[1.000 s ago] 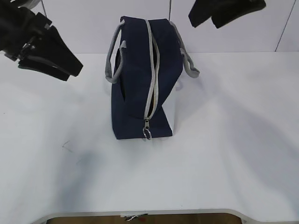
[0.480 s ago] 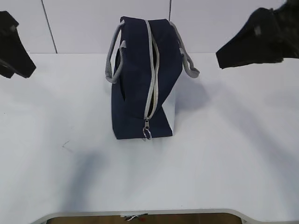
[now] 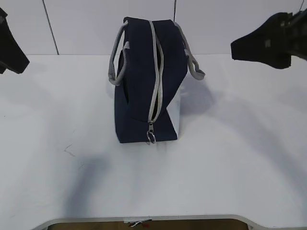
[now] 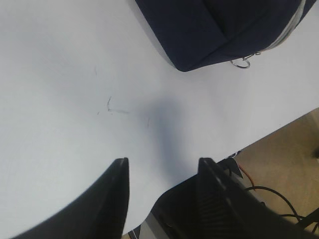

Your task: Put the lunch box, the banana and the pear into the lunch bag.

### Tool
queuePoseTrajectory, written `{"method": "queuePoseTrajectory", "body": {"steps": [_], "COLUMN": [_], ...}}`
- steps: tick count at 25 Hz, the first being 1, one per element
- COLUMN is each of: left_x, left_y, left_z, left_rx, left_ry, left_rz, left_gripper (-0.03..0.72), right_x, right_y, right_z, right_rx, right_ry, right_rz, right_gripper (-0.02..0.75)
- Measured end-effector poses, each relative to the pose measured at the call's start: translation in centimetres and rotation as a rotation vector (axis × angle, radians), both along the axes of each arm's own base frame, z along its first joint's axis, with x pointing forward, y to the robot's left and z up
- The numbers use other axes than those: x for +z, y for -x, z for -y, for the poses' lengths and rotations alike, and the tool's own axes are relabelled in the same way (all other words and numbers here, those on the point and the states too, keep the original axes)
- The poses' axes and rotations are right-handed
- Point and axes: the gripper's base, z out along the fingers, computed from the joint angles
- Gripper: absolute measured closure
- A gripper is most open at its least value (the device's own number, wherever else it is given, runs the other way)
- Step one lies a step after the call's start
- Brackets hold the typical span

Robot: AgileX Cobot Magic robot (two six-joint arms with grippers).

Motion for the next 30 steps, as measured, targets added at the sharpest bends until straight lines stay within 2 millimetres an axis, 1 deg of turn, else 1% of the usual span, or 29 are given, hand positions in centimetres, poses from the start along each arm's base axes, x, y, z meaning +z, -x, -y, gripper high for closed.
{"method": "queuePoseTrajectory", "body": {"steps": [4, 7, 10, 13, 15, 18, 20, 22, 25, 27, 30], "left_x": [0.0, -0.1, -0.1, -0.1, -0.1, -0.1, -0.1, -0.1, -0.2, -0.2, -0.2], "left_y": [0.0, -0.1, -0.1, -0.1, -0.1, -0.1, -0.1, -0.1, -0.1, -0.1, -0.1], "left_z": [-0.1, -0.3, -0.4, -0.4, -0.4, -0.4, -0.4, -0.4, -0.5, -0.5, -0.5], "left_rx": [0.001, 0.003, 0.003, 0.003, 0.003, 0.003, 0.003, 0.003, 0.004, 0.004, 0.004], "left_ry": [-0.017, -0.037, -0.047, -0.047, -0.048, -0.048, -0.049, -0.055, -0.059, -0.059, -0.061], "left_rz": [0.004, 0.009, 0.011, 0.011, 0.011, 0.011, 0.01, 0.011, 0.012, 0.012, 0.013], "left_gripper": [0.348, 0.348, 0.348, 0.348, 0.348, 0.348, 0.348, 0.348, 0.348, 0.348, 0.348], "right_x": [-0.9, -1.5, -2.7, -4.9, -6.5, -8.9, -9.8, -9.9, -10.3, -11.1, -13.0], "right_y": [-0.3, 0.2, 1.2, 1.9, 1.8, 0.4, -0.6, -1.4, -2.1, -2.2, -1.8], "right_z": [-0.4, -1.5, -4.1, -6.7, -7.7, -7.8, -8.0, -8.5, -9.2, -9.3, -9.3], "right_rx": [0.098, 0.204, 0.364, 0.472, 0.45, 0.24, 0.147, 0.113, 0.101, 0.104, 0.111], "right_ry": [0.097, 0.2, 0.328, 0.426, 0.471, 0.468, 0.453, 0.383, 0.272, 0.216, 0.142], "right_rz": [0.005, 0.022, 0.019, -0.078, -0.164, -0.324, -0.337, -0.271, -0.136, -0.058, 0.035], "right_gripper": [0.281, 0.283, 0.288, 0.291, 0.291, 0.292, 0.292, 0.292, 0.292, 0.292, 0.292]}}
